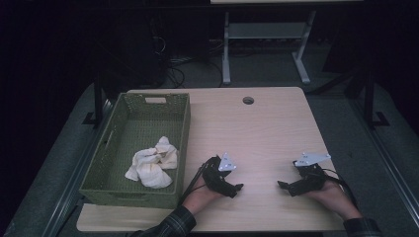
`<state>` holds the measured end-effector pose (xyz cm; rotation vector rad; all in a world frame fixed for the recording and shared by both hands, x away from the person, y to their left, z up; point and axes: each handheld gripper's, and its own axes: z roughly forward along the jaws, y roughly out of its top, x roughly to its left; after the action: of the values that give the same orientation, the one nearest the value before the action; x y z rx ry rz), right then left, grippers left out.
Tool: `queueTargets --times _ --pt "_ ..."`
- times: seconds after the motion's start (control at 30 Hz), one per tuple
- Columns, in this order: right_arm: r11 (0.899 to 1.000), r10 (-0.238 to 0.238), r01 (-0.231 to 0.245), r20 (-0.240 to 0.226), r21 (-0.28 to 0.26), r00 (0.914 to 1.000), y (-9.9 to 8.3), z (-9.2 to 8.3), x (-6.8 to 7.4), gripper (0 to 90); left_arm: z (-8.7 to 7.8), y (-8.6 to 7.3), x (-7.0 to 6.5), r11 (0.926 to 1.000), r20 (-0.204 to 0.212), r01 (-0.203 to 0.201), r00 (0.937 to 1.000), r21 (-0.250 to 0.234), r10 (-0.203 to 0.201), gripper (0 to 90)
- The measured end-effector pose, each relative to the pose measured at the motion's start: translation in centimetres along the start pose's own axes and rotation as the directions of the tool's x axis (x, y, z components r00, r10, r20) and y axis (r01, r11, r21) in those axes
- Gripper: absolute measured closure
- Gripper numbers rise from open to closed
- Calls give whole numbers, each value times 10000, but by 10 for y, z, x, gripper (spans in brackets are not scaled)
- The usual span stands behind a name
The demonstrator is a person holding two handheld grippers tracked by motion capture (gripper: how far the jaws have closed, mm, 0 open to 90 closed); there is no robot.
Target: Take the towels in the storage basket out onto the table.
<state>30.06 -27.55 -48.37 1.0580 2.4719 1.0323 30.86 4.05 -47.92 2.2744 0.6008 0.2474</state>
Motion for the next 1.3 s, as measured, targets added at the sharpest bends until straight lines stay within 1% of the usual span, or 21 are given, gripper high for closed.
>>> queueTargets --times 0.1,0.2,0.23,0.27,0.3,0.4,0.63,0.73,0.77,0.83,0.9,1.0,1.03,1.07,1.17,1.2,1.3 --pt "10000 -12 12 -14 2 10000 0 0 0 0 0 1 0 10000 -5 -1 10000 50 1 122" --pt "10000 -26 26 -26 -5 10000 0 0 0 0 -1 2 0 9997 -96 70 9999 240 -68 124" --pt "10000 -35 35 -43 -4 10000 0 0 0 0 -3 2 0 9995 -112 38 9999 316 -34 126" --pt "10000 3 -3 -73 28 10000 1 0 0 0 -4 2 0 9990 -69 33 10000 454 -30 131" --pt "10000 3 -3 -73 28 10000 1 0 0 0 -4 2 0 9990 -69 33 10000 454 -30 130" --pt "10000 -13 13 -78 7 10000 1 1 0 0 -9 4 0 9982 -17 182 9998 567 -181 130" --pt "10000 -14 14 -83 3 10000 1 1 0 0 -16 6 2 9983 -106 250 9996 531 -245 131" --pt "10000 -11 11 -83 3 10000 1 1 0 0 -19 8 2 9980 -213 148 9997 610 -135 131" --pt "10000 -20 20 -82 5 10000 1 1 0 0 -20 9 2 9981 -230 193 9996 581 -180 131" --pt "10000 -15 15 -82 2 10000 1 1 0 0 -22 10 1 9983 -172 312 9994 488 -304 131" --pt "10000 -22 22 -82 4 10000 1 1 0 0 -23 12 1 9982 -197 230 9996 551 -219 131" --pt "10000 -14 14 -82 6 10000 1 1 0 0 -27 15 1 9984 -197 260 9995 500 -251 131" --pt "10000 -16 16 -83 5 10000 1 1 0 0 -29 16 1 9986 -176 284 9995 454 -277 132" --pt "10000 -10 10 -84 2 10000 1 1 0 0 -30 17 2 9984 -52 465 9989 311 -464 134" --pt "10000 -15 15 -88 3 10000 1 1 0 0 -30 18 2 9982 64 429 9990 407 -432 134" --pt "10000 -85 85 -97 -17 9999 1 1 0 0 -31 19 2 9983 142 463 9988 361 -469 134" --pt "10000 -83 83 -95 -9 9999 1 1 0 0 -33 21 1 9980 190 550 9983 307 -556 134"
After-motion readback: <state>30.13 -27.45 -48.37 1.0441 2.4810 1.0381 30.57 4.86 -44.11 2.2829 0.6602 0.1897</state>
